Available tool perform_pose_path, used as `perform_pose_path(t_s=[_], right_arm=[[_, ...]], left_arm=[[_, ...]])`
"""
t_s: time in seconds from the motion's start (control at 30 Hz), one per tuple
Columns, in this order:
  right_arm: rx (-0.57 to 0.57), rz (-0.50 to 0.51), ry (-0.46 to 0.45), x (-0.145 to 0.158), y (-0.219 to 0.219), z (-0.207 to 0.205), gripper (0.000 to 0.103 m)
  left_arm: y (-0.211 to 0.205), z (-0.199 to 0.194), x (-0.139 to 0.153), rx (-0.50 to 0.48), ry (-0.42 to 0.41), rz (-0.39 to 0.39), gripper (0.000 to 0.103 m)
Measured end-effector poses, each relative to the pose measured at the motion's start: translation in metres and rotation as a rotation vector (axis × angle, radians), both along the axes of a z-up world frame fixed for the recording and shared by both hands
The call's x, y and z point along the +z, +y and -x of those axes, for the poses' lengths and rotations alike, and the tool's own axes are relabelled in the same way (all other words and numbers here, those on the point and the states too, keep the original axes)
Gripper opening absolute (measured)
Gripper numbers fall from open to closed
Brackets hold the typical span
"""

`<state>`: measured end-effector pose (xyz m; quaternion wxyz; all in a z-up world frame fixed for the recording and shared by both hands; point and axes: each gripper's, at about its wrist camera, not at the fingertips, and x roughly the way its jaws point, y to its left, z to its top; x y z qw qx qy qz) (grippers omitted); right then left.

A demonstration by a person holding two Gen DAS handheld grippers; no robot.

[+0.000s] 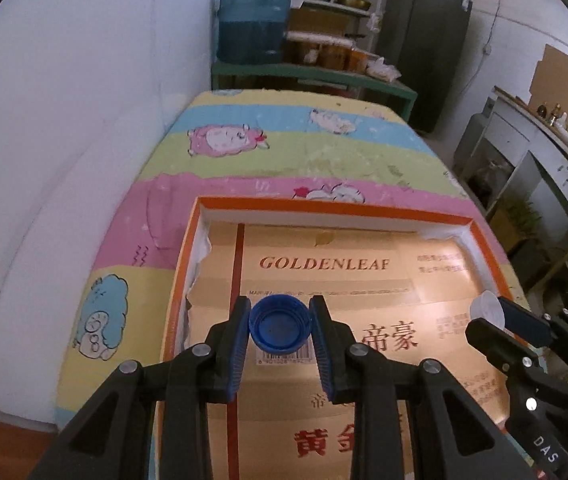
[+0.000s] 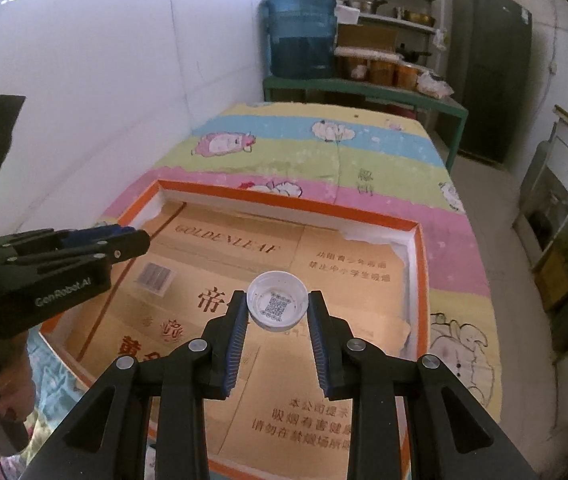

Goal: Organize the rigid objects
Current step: 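Lift the blue cap with the left tool while the right tool carries the white cap into the box, then release the blue cap with the left tool while the right tool releases the white cap in the box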

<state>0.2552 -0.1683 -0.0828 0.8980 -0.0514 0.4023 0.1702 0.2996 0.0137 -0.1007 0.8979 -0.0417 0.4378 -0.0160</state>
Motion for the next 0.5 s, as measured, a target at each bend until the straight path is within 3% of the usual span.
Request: perform_pose_path(t_s=[0.5], right_arm=[[-0.004, 0.010, 0.102, -0.039, -0.002, -0.010, 0.031]], left_arm=[[-0.010, -0.004, -0.030, -0.046, 0.062, -0.046, 0.031]])
